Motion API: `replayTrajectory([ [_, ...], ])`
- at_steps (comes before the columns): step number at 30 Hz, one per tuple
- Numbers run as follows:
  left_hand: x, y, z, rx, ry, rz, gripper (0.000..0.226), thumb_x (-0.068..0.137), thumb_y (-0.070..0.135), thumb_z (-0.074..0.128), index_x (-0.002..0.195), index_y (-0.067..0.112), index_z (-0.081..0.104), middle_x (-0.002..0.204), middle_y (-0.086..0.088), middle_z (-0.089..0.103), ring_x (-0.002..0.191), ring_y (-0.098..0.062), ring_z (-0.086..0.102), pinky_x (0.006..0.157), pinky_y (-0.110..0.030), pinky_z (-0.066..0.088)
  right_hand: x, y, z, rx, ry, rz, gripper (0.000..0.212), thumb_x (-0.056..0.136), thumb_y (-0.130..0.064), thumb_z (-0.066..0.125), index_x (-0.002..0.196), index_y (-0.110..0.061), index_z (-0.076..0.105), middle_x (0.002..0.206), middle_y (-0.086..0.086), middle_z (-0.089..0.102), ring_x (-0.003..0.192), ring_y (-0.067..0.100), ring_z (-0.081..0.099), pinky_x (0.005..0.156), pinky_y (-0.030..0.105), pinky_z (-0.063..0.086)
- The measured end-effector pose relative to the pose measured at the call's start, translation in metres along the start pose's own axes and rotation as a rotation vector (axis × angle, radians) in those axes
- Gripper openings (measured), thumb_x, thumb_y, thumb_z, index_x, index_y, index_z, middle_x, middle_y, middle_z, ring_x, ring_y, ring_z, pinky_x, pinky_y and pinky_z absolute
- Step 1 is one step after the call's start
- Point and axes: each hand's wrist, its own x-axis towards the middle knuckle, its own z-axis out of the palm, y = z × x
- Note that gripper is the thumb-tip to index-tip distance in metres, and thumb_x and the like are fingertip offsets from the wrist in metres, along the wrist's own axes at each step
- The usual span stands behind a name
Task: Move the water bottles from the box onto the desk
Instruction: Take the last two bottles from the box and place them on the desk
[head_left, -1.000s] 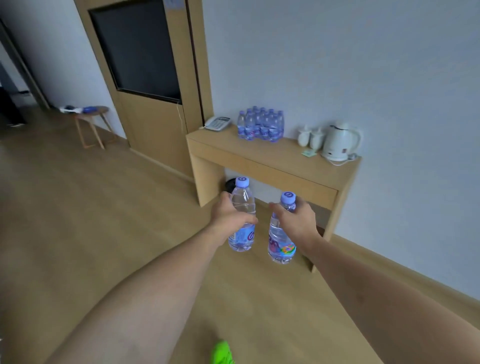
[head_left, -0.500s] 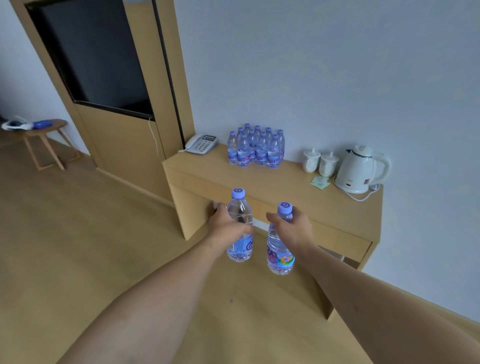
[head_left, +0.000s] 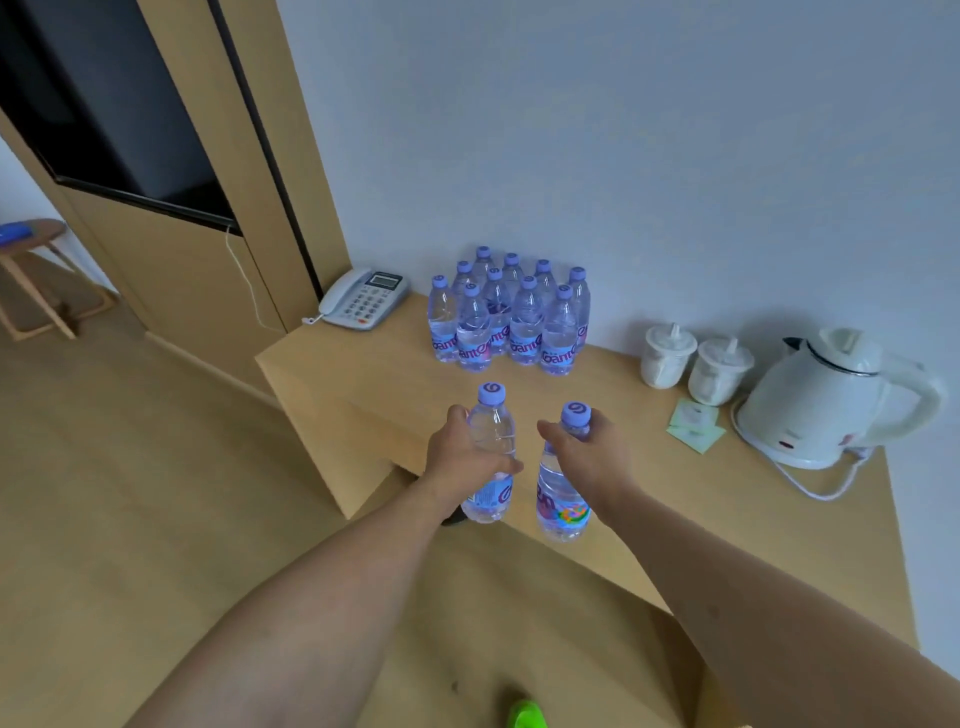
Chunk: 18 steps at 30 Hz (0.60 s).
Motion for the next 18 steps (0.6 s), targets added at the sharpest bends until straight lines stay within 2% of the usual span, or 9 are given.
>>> replayTrajectory([
  [4, 0.073, 0.014, 0.014, 0.008, 0.018, -0.014, 0.077, 0.051, 0.028, 0.095, 0.112, 0.021, 0.048, 0.107, 0.005, 0.064, 0.097, -0.015, 0.066, 0.08, -0.034, 0.056, 0.075, -0.002, 0.012, -0.006, 0.021, 0.026, 0.025, 0.08, -0.03, 0.077, 0.077, -0.019, 0.055, 0.07, -0.005, 0.059, 0.064, 0.012, 0.054, 0.061, 0.027, 0.041],
  [7, 0.112, 0.014, 0.022, 0.023, 0.008, -0.023, 0.071, 0.049, 0.022, 0.095, 0.109, 0.023, 0.056, 0.106, 0.006, 0.068, 0.097, -0.015, 0.068, 0.086, -0.038, 0.057, 0.114, 0.001, 0.022, -0.056, 0.031, 0.035, 0.024, 0.079, -0.031, 0.076, 0.081, -0.015, 0.058, 0.074, -0.002, 0.061, 0.068, 0.016, 0.055, 0.064, 0.03, 0.042],
  [12, 0.169, 0.01, 0.031, 0.126, -0.009, 0.009, 0.07, 0.049, 0.016, 0.097, 0.11, 0.023, 0.063, 0.108, 0.004, 0.068, 0.1, -0.02, 0.066, 0.088, -0.039, 0.055, 0.165, 0.001, 0.041, -0.075, 0.035, 0.031, 0.026, 0.08, -0.029, 0.076, 0.079, -0.01, 0.058, 0.07, 0.0, 0.062, 0.066, 0.017, 0.055, 0.062, 0.031, 0.045],
  [16, 0.207, 0.015, 0.037, 0.196, -0.032, 0.075, 0.071, 0.046, 0.023, 0.098, 0.108, 0.026, 0.065, 0.102, 0.01, 0.064, 0.094, -0.017, 0.064, 0.079, -0.031, 0.053, 0.194, 0.001, 0.052, -0.112, 0.062, 0.015, 0.029, 0.083, -0.029, 0.075, 0.088, -0.004, 0.062, 0.082, 0.01, 0.07, 0.08, 0.028, 0.065, 0.072, 0.038, 0.051],
  [18, 0.227, 0.019, 0.038, 0.21, -0.065, 0.114, 0.071, 0.046, 0.024, 0.098, 0.109, 0.028, 0.065, 0.102, 0.011, 0.068, 0.094, -0.016, 0.066, 0.081, -0.033, 0.055, 0.208, -0.001, 0.06, -0.116, 0.079, 0.004, 0.031, 0.083, -0.027, 0.074, 0.09, 0.001, 0.063, 0.086, 0.015, 0.071, 0.085, 0.032, 0.065, 0.076, 0.043, 0.053],
])
